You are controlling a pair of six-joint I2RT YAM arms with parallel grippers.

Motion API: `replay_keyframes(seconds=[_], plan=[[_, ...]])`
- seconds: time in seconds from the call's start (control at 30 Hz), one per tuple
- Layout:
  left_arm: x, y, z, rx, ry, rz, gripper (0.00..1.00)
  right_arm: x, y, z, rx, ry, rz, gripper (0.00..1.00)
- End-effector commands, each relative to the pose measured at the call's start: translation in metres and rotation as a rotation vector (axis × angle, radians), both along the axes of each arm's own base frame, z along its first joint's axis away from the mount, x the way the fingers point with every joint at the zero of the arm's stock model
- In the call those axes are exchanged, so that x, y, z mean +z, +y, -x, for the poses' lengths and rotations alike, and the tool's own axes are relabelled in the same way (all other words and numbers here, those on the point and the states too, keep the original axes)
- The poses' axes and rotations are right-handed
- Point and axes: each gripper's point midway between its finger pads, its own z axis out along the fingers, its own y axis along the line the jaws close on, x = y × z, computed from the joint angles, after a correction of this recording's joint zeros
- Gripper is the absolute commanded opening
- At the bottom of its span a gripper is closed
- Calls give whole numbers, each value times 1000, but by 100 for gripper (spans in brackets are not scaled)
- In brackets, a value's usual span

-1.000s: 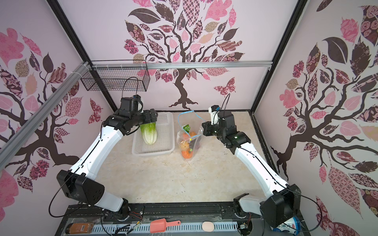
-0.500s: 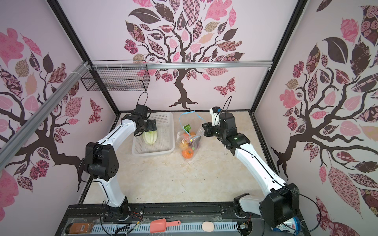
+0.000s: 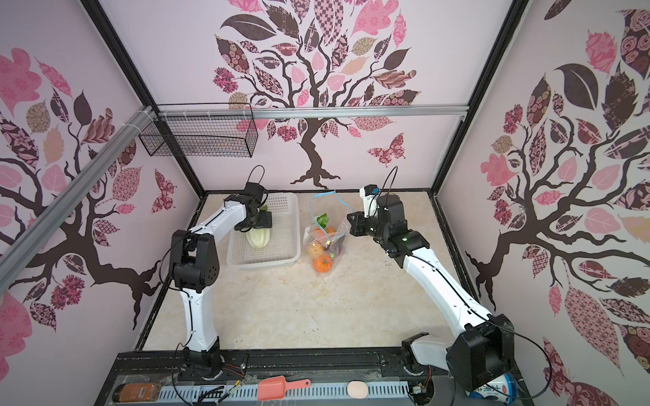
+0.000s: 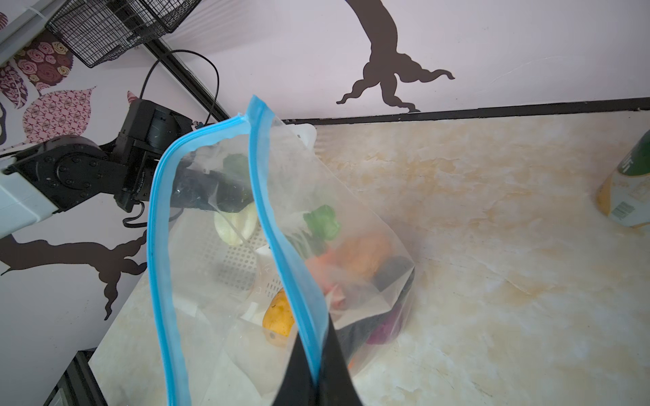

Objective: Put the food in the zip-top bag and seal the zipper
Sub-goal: 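Lower the left gripper onto the green lettuce and close on it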

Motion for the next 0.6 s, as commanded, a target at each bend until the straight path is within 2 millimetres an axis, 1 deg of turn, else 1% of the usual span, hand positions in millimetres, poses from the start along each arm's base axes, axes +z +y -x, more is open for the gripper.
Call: replay_keyframes(seconds=[0.0, 0.13, 0.23, 0.3, 0.43, 0.5, 0.57], plan=[[-4, -3, -10, -12, 1, 14, 98, 8, -1, 1, 4, -22, -5, 0], [-15, -13, -15, -30, 8, 65, 98, 6, -2, 0, 1, -20, 1, 0], [-24, -13, -16, -27, 27, 69, 98, 6, -2, 0, 2, -22, 3, 0], [-31, -11, -15, -28, 43, 54, 95, 6, -2, 0, -1, -22, 5, 0], [-42, -5, -12, -28, 78, 13, 83, 5, -2, 0, -1, -22, 7, 0], [-44, -3, -9, -30, 91, 2, 74, 5, -3, 0, -3, -22, 7, 0], [-41, -2, -8, -30, 85, -6, 61, 4, -3, 0, -3, -20, 8, 0]])
